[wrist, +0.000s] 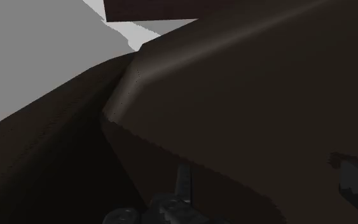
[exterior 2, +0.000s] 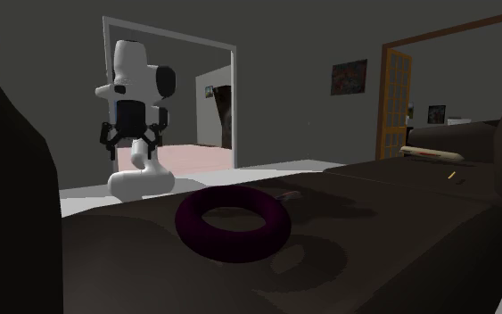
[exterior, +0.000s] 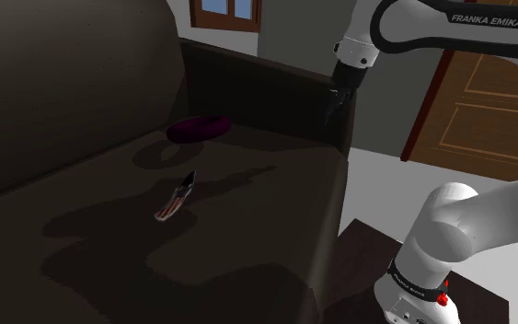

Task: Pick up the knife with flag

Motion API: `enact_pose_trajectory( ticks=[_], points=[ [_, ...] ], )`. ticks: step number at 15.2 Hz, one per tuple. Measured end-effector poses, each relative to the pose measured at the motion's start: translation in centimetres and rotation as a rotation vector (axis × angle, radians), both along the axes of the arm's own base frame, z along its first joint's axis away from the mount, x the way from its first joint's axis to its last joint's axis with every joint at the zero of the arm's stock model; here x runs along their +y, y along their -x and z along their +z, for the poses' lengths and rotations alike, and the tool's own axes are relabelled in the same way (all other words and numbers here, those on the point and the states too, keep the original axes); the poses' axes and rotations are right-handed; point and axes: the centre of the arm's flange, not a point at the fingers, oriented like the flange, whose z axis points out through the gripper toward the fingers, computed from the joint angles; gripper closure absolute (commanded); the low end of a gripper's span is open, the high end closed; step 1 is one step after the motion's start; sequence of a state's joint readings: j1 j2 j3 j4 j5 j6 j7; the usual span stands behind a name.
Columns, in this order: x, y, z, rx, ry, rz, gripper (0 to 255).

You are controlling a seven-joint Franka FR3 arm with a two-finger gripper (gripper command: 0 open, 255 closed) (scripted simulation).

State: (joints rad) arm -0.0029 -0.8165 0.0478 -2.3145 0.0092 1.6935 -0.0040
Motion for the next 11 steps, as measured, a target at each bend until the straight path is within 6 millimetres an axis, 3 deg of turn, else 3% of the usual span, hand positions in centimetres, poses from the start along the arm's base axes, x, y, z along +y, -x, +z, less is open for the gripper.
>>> enact_pose_trajectory(
  ticks=[3,11],
  points=[
    [1.4,0.0,-0.1,0.007,-0.002,-0.024,0],
    [12.0,-1.4,-1.5,0.052,-0.013,-0.189,0]
  ],
)
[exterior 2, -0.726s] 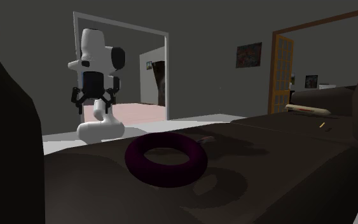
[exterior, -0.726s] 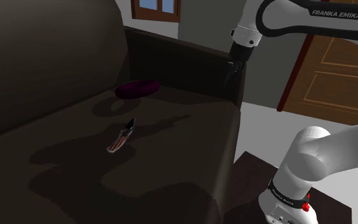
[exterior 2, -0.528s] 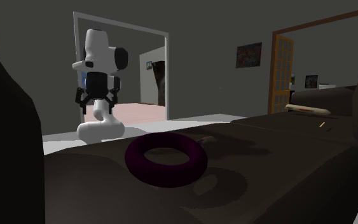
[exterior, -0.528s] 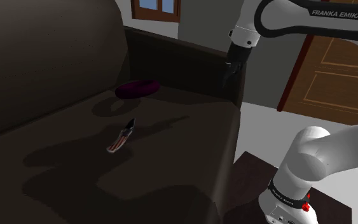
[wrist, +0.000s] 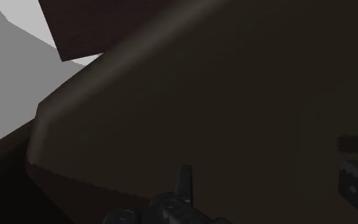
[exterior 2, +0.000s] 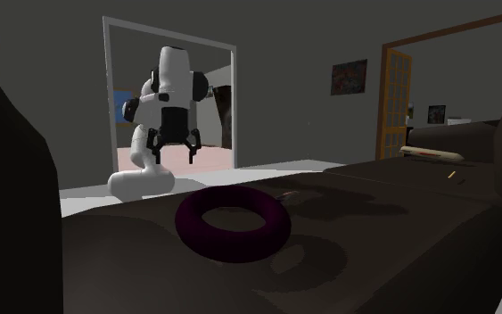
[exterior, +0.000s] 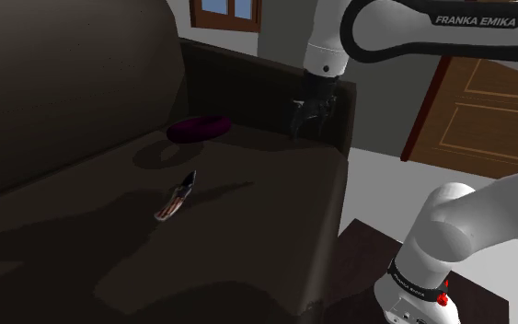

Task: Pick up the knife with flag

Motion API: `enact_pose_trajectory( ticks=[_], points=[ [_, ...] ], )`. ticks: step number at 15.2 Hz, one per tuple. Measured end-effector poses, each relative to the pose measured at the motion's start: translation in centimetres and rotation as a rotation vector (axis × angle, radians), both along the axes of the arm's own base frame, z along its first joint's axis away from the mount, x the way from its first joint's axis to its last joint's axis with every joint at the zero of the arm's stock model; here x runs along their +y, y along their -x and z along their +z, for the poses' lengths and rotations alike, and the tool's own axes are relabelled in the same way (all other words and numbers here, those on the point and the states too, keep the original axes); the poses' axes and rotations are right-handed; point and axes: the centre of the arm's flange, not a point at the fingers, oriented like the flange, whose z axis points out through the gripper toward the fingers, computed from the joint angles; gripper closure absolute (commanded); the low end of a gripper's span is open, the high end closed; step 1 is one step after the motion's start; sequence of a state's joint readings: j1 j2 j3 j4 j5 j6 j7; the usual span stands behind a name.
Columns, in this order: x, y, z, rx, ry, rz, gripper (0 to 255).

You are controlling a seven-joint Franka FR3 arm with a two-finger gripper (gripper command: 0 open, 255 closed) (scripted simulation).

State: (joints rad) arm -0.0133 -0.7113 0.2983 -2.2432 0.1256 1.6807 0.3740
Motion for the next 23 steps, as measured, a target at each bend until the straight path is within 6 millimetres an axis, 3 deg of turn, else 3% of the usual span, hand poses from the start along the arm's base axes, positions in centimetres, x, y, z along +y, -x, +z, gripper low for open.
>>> enact_pose_trajectory(
  ticks=[7,16,19,23],
  points=[
    [8.9,-2.3,-1.7,0.041,-0.010,-0.151,0],
    [19.9,-6.7,-3.5,0.094,-0.021,-0.343,0],
    [23.7,-9.4,-3.9,0.113,-0.029,-0.403,0],
    [27.3,-12.7,-4.8,0.136,-0.038,-0.491,0]
  ],
)
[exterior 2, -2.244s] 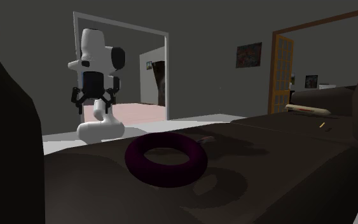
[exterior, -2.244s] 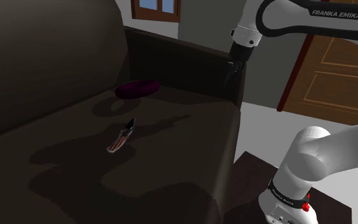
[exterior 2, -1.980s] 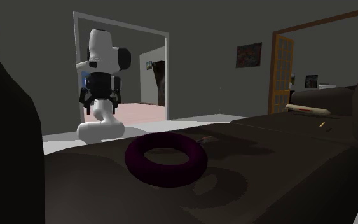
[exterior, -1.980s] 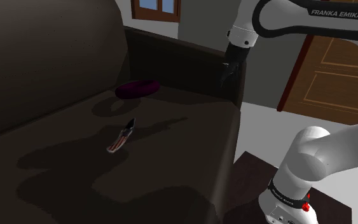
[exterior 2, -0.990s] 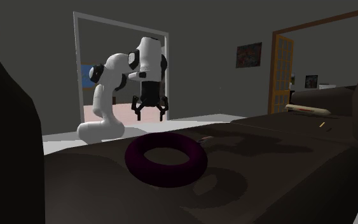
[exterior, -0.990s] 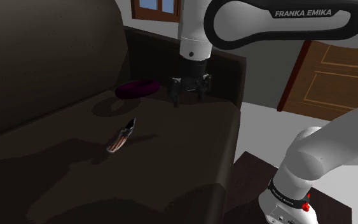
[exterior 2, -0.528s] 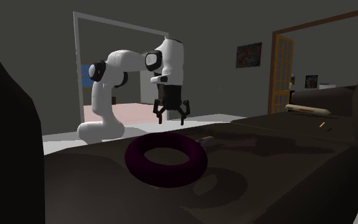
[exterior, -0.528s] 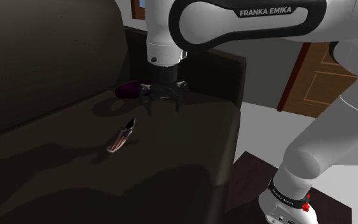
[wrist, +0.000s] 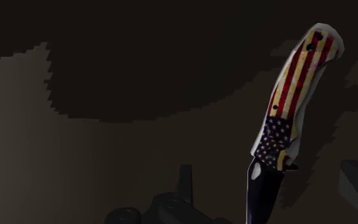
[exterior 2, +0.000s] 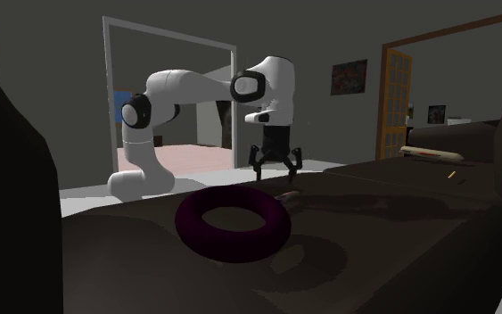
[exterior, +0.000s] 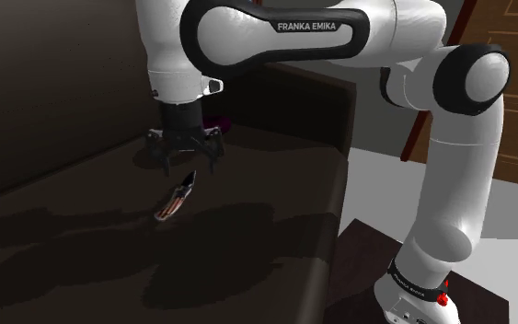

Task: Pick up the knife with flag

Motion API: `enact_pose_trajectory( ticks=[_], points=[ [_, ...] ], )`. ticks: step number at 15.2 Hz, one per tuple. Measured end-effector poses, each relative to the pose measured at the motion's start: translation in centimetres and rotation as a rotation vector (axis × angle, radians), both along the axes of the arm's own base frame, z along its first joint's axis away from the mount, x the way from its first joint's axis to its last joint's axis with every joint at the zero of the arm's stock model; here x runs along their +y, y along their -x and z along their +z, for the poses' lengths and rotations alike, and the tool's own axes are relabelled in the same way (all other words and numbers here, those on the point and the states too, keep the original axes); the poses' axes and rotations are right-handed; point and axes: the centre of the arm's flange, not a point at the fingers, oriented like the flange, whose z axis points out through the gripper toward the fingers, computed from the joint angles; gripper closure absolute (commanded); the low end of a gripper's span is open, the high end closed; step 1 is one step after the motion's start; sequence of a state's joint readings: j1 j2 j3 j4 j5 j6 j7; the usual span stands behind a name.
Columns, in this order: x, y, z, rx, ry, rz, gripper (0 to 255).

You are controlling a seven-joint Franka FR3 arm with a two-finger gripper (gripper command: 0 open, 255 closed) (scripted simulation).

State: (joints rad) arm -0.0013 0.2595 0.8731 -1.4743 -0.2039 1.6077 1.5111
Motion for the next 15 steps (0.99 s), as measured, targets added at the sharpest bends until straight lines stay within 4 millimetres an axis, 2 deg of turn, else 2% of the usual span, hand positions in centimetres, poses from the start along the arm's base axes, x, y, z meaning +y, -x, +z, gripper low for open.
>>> enact_pose_trajectory(
  ticks=[3,9,10,15],
  points=[
    [1.5,-1.1,-1.2,0.008,0.000,-0.034,0],
    [1.9,-1.3,-4.0,0.008,0.000,-0.039,0],
    [1.9,-1.3,-4.2,0.008,0.000,-0.039,255],
    [2.1,-1.3,-3.9,-0.001,-0.008,-0.040,255]
  ],
)
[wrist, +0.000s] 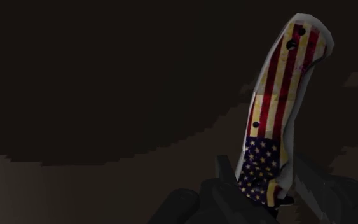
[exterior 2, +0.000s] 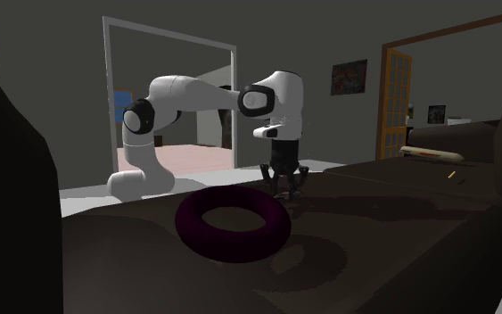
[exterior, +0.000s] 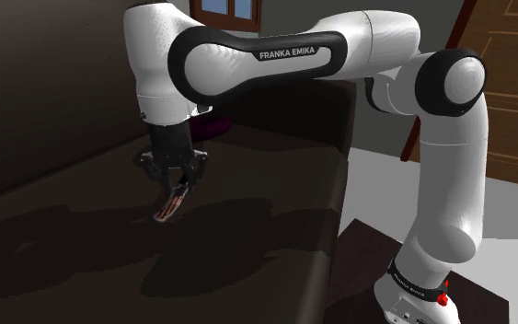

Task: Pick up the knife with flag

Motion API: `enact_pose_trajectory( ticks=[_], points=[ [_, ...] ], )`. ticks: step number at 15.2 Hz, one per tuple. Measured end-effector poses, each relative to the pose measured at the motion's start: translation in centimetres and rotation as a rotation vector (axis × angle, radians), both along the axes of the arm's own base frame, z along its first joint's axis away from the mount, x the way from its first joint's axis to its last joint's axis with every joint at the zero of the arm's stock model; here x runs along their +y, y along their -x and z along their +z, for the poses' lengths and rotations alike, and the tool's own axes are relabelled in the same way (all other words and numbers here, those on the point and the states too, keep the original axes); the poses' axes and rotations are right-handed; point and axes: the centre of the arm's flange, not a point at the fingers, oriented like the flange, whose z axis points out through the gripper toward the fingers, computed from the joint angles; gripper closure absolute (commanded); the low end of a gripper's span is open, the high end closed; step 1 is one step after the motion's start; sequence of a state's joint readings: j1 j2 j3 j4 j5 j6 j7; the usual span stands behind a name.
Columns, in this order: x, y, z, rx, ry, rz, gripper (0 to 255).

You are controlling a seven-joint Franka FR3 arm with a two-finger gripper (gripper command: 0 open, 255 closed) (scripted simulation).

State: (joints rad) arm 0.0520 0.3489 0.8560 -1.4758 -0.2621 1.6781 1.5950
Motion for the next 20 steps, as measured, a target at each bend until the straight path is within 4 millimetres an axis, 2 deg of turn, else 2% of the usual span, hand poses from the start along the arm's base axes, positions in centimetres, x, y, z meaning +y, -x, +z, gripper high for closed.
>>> enact_pose_trajectory(
  ticks=[7,20],
  points=[
    [-0.2,0.0,0.2,0.006,0.005,0.001,255],
    [-0.1,0.0,6.8,0.009,0.008,0.001,255]
  ],
)
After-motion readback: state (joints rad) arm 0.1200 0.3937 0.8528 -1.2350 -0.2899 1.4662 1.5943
